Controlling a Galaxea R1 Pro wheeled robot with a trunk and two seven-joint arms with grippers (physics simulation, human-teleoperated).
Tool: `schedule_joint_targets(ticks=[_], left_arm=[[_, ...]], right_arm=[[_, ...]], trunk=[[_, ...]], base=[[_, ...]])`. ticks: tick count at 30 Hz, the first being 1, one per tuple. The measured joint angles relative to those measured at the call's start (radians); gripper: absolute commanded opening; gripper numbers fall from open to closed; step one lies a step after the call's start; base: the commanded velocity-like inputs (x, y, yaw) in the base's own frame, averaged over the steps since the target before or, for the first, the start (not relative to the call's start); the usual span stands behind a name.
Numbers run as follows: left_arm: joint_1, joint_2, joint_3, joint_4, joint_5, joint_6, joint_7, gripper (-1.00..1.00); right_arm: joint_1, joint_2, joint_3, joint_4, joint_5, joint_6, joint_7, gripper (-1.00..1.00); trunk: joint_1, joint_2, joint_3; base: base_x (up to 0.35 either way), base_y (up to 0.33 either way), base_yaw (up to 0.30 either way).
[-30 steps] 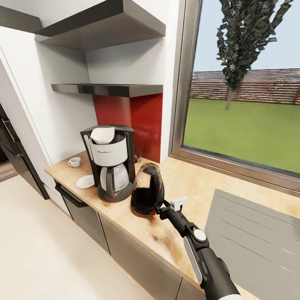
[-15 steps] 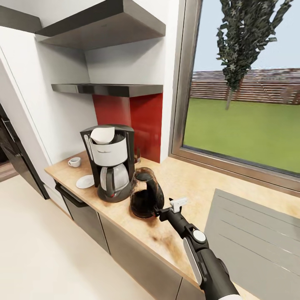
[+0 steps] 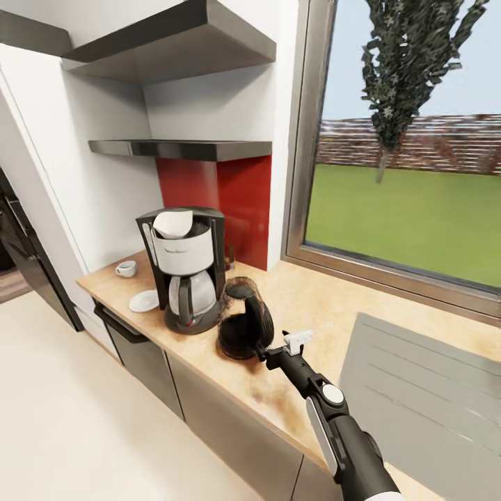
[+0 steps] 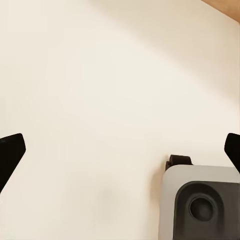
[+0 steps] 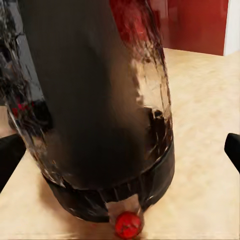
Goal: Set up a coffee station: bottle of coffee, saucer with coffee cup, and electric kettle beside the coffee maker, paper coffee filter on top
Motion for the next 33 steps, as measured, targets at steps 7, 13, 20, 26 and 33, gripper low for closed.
schedule_joint_targets(ticks=[7, 13, 20, 26, 33], left_arm=[[0.0, 0.0, 0.0, 0.0, 0.003, -0.002, 0.0, 1.0], [0.001, 0.0, 0.0, 0.0, 0.003, -0.002, 0.0, 1.0], [0.002, 0.0, 0.0, 0.0, 0.003, -0.002, 0.0, 1.0], [0.002, 0.0, 0.0, 0.0, 0.003, -0.002, 0.0, 1.0], [0.001, 0.0, 0.0, 0.0, 0.003, -0.003, 0.0, 1.0]], right_arm=[[0.0, 0.0, 0.0, 0.0, 0.0, 0.0, 0.0, 1.0], [0.0, 0.0, 0.0, 0.0, 0.0, 0.0, 0.0, 1.0], [0.0, 0.0, 0.0, 0.0, 0.0, 0.0, 0.0, 1.0], [0.0, 0.0, 0.0, 0.0, 0.0, 0.0, 0.0, 1.0], [0.0, 0.0, 0.0, 0.0, 0.0, 0.0, 0.0, 1.0]], trunk=[[0.0, 0.0, 0.0], [0.0, 0.0, 0.0], [0.0, 0.0, 0.0], [0.0, 0.0, 0.0], [0.0, 0.0, 0.0]], base=[[-0.039, 0.0, 0.0], [-0.103, 0.0, 0.0], [-0.313, 0.0, 0.0], [-0.326, 0.0, 0.0], [-0.274, 0.0, 0.0]])
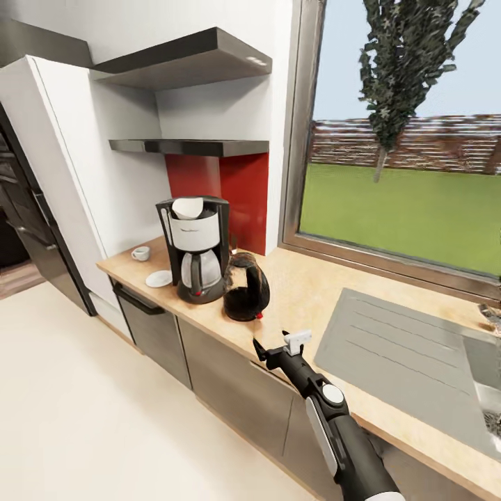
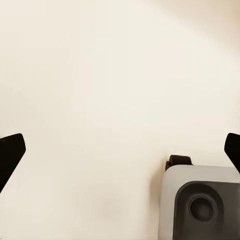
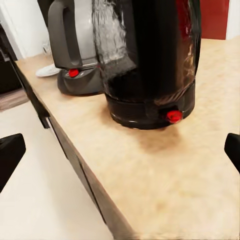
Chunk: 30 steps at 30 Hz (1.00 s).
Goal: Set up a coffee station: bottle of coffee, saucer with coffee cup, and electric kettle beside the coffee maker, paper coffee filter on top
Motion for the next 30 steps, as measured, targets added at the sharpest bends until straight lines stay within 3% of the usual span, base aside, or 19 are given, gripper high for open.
schedule_joint_targets(ticks=[12, 21, 23, 26, 27, 30], left_arm=[[0.0, 0.0, 0.0, 0.0, 0.001, -0.001, 0.0, 1.0], [-0.002, 0.001, 0.001, -0.001, 0.003, -0.001, 0.001, 1.0], [-0.005, 0.001, 0.001, -0.002, 0.002, -0.001, 0.001, 1.0], [-0.006, 0.0, 0.001, -0.002, 0.001, -0.001, 0.001, 1.0], [-0.007, -0.001, -0.001, -0.003, -0.002, -0.001, 0.001, 1.0], [-0.007, -0.001, -0.001, -0.003, -0.004, -0.001, 0.001, 1.0]], right_arm=[[0.0, 0.0, 0.0, 0.0, 0.0, 0.0, 0.0, 1.0], [0.0, 0.0, 0.008, -0.003, -0.002, 0.0, 0.002, 1.0], [0.0, 0.0, 0.024, 0.005, -0.002, 0.001, 0.004, 1.0], [0.0, 0.0, 0.05, 0.085, -0.002, 0.001, 0.005, 1.0], [0.0, 0.0, 0.063, 0.203, -0.002, 0.0, 0.006, 1.0], [0.0, 0.0, 0.107, 0.358, -0.002, -0.003, 0.005, 1.0]], trunk=[[0.0, 0.0, 0.0], [0.0, 0.0, 0.0], [0.0, 0.0, 0.0], [0.0, 0.0, 0.0], [-0.001, 0.0, 0.0], [0.0, 0.0, 0.0]], base=[[-0.286, 0.0, 0.0], [-0.033, 0.0, 0.0], [0.0, 0.0, 0.0], [0.0, 0.0, 0.0], [0.0, 0.0, 0.0], [0.0, 0.0, 0.0]])
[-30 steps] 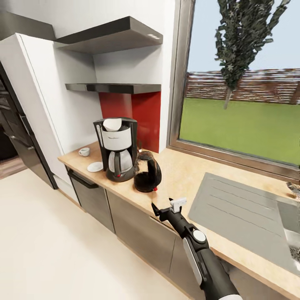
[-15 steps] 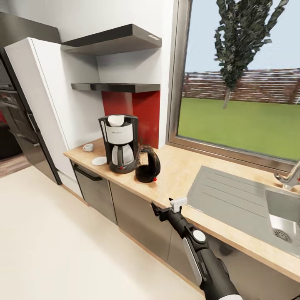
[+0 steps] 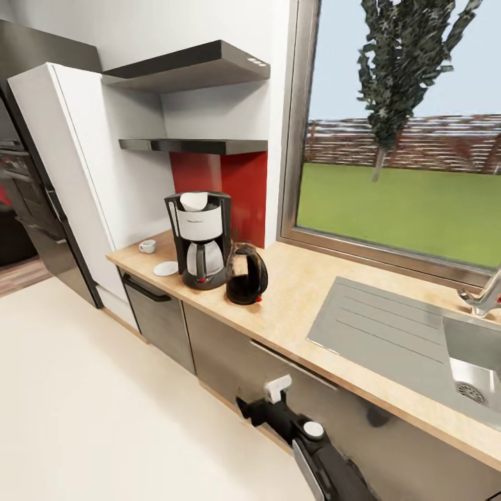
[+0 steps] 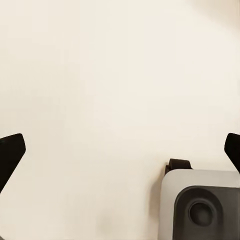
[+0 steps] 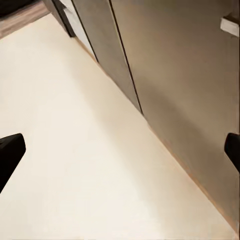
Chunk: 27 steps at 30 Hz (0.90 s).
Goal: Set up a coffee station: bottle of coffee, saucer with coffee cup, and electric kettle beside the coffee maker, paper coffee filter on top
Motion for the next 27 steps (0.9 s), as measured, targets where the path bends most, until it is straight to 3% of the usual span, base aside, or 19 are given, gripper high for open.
schedule_joint_targets(ticks=[2, 6, 10, 13, 15, 21, 27], left_arm=[[0.0, 0.0, 0.0, -0.001, 0.0, 0.0, 0.0, 1.0], [0.0, -0.003, 0.0, -0.001, 0.0, -0.001, 0.0, 1.0], [0.0, -0.013, 0.0, -0.002, 0.002, -0.001, 0.0, 1.0], [0.0, -0.014, 0.0, 0.0, 0.002, 0.0, 0.0, 1.0], [0.0, -0.016, 0.001, 0.004, 0.002, 0.002, 0.0, 1.0], [0.001, -0.023, 0.002, 0.016, 0.001, 0.006, 0.0, 1.0], [0.003, -0.051, -0.001, 0.019, 0.0, 0.01, 0.001, 1.0]], right_arm=[[0.0, 0.0, 0.033, 0.081, 0.0, -0.009, -0.002, 1.0], [0.0, 0.0, 0.057, 0.201, 0.0, -0.017, -0.003, 1.0], [0.001, 0.0, 0.062, 0.444, 0.005, -0.024, -0.022, 1.0], [0.001, 0.0, 0.061, 0.603, 0.004, -0.046, -0.148, 1.0], [0.003, 0.0, 0.06, 0.68, 0.003, -0.058, -0.277, 1.0], [0.028, 0.0, 0.054, 0.731, -0.012, -0.066, -0.51, 1.0], [0.086, 0.0, 0.05, 0.735, -0.109, -0.063, -0.535, 1.0]], trunk=[[0.0, 0.0, 0.0], [0.0, 0.0, 0.0], [0.0, 0.0, 0.0], [0.0, 0.0, 0.0], [0.0, 0.0, 0.0], [0.0, 0.0, 0.0], [0.0, 0.0, 0.0]], base=[[0.0, 0.0, 0.0], [0.0, 0.0, 0.0], [0.0, 0.0, 0.0], [0.0, 0.0, 0.0], [0.0, 0.0, 0.0], [0.0, 0.0, 0.0], [0.0, 0.0, 0.0]])
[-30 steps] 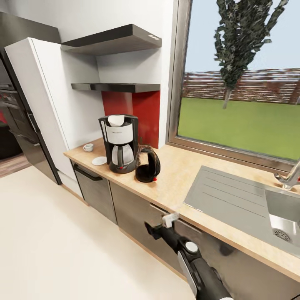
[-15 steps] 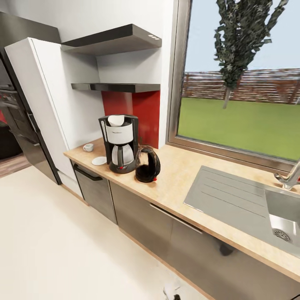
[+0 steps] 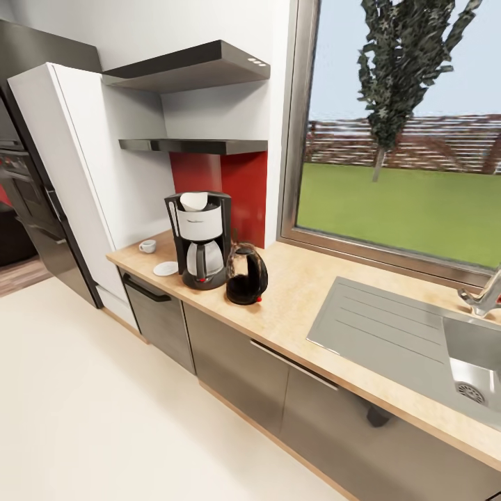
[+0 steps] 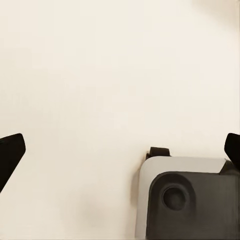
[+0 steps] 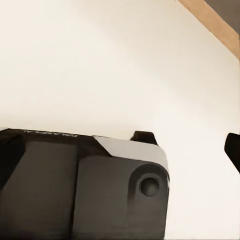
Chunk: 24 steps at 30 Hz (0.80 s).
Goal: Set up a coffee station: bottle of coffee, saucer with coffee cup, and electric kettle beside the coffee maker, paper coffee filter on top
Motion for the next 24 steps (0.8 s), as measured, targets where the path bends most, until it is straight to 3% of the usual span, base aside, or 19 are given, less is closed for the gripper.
schedule_joint_targets(ticks=[3, 8, 18, 24], left_arm=[[0.004, -0.006, 0.0, 0.012, 0.001, 0.006, 0.006, 1.0], [0.005, -0.007, 0.0, 0.059, -0.001, 0.008, 0.008, 1.0], [0.015, -0.005, 0.0, 0.134, 0.0, 0.008, 0.009, 1.0], [0.015, -0.004, 0.0, 0.153, 0.0, 0.011, 0.01, 1.0]], right_arm=[[0.012, -0.006, 0.0, 0.001, -0.033, 0.0, -0.002, 1.0], [0.029, -0.018, 0.001, 0.001, -0.038, 0.0, -0.004, 1.0], [0.033, -0.017, 0.001, 0.0, -0.043, 0.0, -0.003, 1.0], [0.033, -0.015, 0.002, 0.001, -0.042, 0.0, 0.0, 1.0]], trunk=[[0.0, 0.0, 0.0], [0.0, 0.0, 0.0], [0.0, 0.0, 0.0], [0.0, 0.0, -0.003]], base=[[0.0, 0.0, 0.0], [0.0, 0.0, 0.0], [0.0, 0.0, 0.001], [0.0, 0.0, 0.13]])
